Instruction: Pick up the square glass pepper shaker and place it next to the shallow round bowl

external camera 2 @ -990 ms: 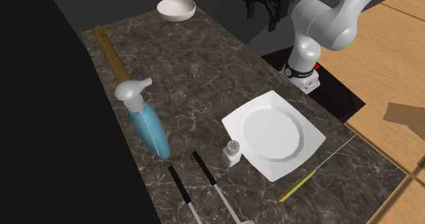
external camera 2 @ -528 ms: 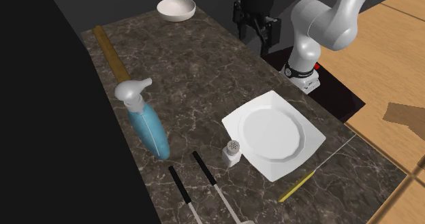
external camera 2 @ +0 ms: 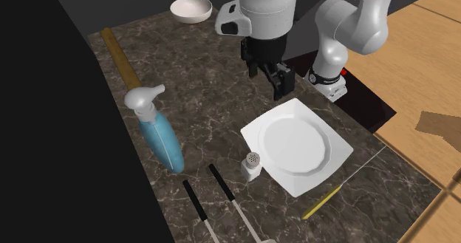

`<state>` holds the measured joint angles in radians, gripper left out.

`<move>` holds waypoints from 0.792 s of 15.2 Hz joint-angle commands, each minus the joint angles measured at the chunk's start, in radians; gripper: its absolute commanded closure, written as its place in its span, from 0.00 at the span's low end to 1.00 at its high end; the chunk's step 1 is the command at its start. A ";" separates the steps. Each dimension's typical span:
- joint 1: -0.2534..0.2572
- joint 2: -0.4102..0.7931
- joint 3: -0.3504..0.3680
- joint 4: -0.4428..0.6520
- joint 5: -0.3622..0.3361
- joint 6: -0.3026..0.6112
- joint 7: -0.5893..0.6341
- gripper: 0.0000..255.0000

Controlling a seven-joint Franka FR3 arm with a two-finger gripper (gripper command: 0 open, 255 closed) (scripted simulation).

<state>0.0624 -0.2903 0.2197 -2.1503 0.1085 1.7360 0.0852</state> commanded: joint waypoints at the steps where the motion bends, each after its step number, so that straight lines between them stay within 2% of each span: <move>1: 0.007 0.078 0.025 0.058 -0.011 0.009 0.033 0.00; 7: 0.043 0.329 0.085 0.265 -0.071 0.012 0.140 0.00; 12: 0.096 0.551 0.111 0.481 -0.138 -0.023 0.222 0.00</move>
<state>0.1472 0.2128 0.3271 -1.7134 -0.0146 1.7179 0.2918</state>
